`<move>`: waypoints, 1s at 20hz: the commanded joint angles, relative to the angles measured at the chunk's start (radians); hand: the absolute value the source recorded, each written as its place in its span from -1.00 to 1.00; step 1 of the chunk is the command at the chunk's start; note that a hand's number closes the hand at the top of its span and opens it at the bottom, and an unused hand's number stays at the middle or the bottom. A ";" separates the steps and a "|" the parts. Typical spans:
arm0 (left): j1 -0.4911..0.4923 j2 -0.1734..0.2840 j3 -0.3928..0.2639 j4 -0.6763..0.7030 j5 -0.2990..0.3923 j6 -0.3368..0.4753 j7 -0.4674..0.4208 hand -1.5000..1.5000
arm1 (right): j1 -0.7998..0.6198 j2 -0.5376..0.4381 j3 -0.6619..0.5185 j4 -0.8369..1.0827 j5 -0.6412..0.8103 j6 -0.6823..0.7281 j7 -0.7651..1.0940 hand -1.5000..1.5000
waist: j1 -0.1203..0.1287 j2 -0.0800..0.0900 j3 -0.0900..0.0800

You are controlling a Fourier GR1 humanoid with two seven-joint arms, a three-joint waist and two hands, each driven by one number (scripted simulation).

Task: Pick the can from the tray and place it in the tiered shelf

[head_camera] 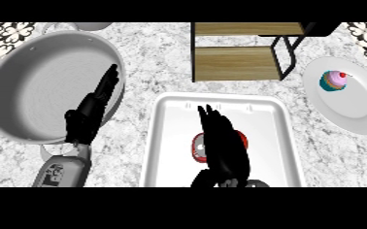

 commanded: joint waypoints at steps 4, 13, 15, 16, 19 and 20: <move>0.018 -0.003 0.038 0.062 -0.002 -0.019 -0.058 0.00 | 0.023 -0.023 0.017 0.011 0.002 0.099 0.002 1.00 | -0.001 0.003 -0.002; -0.008 -0.033 0.030 0.043 -0.058 -0.004 -0.016 0.00 | 0.042 0.005 0.048 0.024 0.135 0.024 -0.093 1.00 | -0.002 0.002 -0.002; -0.012 -0.058 0.009 0.047 -0.056 -0.002 -0.019 0.00 | -0.098 0.011 0.146 0.139 0.063 -0.107 0.063 1.00 | 0.008 0.003 -0.002; 0.041 -0.042 0.009 0.021 -0.037 -0.031 -0.044 0.00 | -0.158 0.011 0.190 0.129 0.003 -0.120 0.162 1.00 | 0.017 0.003 -0.002; -0.047 -0.013 0.040 0.096 -0.025 -0.060 -0.045 0.00 | -0.279 0.012 0.255 0.252 -0.044 -0.272 0.250 1.00 | 0.039 0.010 -0.003; -0.026 -0.020 0.041 0.064 -0.022 -0.048 -0.030 0.00 | -0.256 0.012 0.311 0.275 -0.036 -0.355 0.256 1.00 | 0.042 0.007 -0.003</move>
